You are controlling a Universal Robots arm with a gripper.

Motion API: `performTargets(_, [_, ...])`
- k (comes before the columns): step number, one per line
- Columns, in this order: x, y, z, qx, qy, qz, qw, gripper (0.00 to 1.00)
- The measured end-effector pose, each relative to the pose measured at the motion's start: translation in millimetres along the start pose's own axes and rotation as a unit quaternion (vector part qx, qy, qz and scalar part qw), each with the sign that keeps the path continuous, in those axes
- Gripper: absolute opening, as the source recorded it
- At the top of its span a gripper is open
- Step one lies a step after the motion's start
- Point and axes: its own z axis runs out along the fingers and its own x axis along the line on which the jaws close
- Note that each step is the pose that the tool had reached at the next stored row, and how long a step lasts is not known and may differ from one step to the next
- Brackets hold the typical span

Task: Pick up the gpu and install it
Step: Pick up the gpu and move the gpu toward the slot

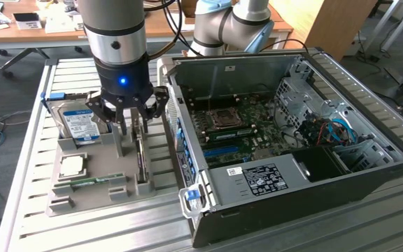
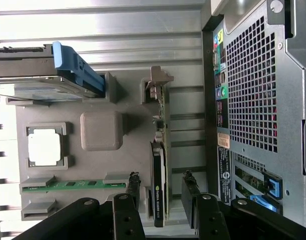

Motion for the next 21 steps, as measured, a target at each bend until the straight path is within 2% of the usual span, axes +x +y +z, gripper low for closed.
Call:
performTargets(5, [0.0,0.0,0.7,-0.0001,-0.0002,0.0,1.0,0.47])
performTargets(12, [0.2,-0.4,8.9,0.0018,-0.0001,0.0,1.0,0.47])
performTargets(21, [0.1,-2.5,9.4,0.0021,-0.0002,0.0,1.0,0.47])
